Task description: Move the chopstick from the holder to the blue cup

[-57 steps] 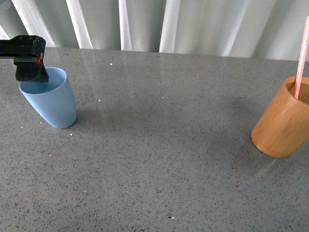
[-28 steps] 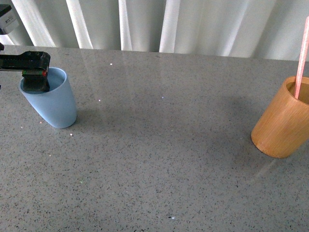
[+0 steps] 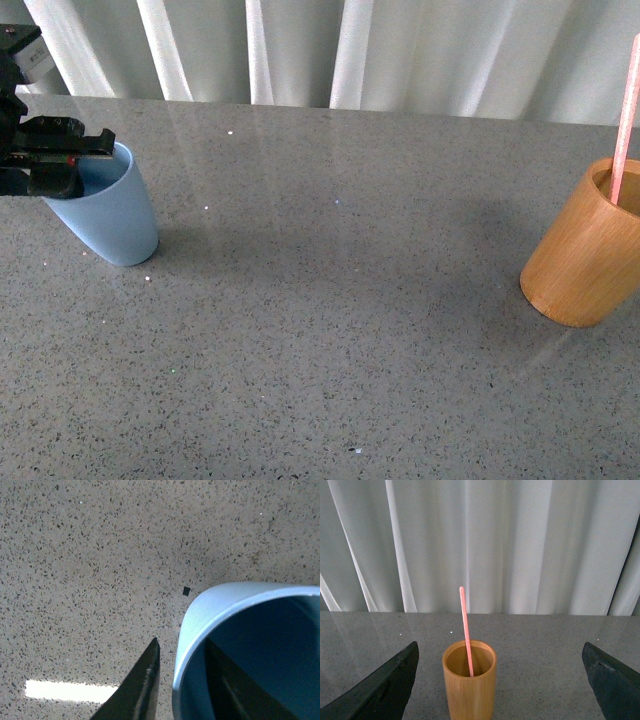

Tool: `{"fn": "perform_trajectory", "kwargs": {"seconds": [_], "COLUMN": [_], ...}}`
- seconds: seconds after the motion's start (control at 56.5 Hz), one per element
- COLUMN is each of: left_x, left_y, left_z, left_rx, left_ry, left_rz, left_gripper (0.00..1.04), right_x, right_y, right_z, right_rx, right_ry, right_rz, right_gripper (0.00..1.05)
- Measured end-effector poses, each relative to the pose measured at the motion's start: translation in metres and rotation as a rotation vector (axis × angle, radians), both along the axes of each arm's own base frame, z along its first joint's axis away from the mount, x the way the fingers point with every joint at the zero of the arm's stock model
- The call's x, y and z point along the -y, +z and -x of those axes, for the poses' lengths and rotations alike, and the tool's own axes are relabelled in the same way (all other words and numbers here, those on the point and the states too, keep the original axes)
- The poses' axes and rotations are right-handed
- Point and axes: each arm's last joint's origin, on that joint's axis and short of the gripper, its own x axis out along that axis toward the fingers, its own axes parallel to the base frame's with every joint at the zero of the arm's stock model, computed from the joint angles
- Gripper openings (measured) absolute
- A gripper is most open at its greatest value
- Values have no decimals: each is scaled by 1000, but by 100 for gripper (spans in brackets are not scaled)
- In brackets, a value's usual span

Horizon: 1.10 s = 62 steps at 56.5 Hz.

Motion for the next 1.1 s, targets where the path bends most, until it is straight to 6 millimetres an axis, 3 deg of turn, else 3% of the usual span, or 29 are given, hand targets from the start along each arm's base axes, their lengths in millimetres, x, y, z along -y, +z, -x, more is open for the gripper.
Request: {"fn": "perform_trajectory", "kwargs": {"seconds": [0.159,0.354,0.513,0.655,0.796,1.097], "left_x": [5,16,28,45,70,136], "left_y": [-2,23,59,77,77,43], "left_z": [1,14,28,38,43,42], "left_rx": [-18,2,57,87,88,38], "left_ry": [-6,-110,-196,-260,-335,-463], "left_rz": [12,32,38,35,32,10], "left_gripper": [3,4,4,4,4,4], "right_x": [0,0,0,0,0,0], "right_y": [0,0,0,0,0,0], "right_z": [0,0,0,0,0,0], "right_rx": [0,0,0,0,0,0], "right_ry": [0,0,0,0,0,0], "right_rz": [0,0,0,0,0,0], "right_gripper": [95,95,95,95,95,95]}}
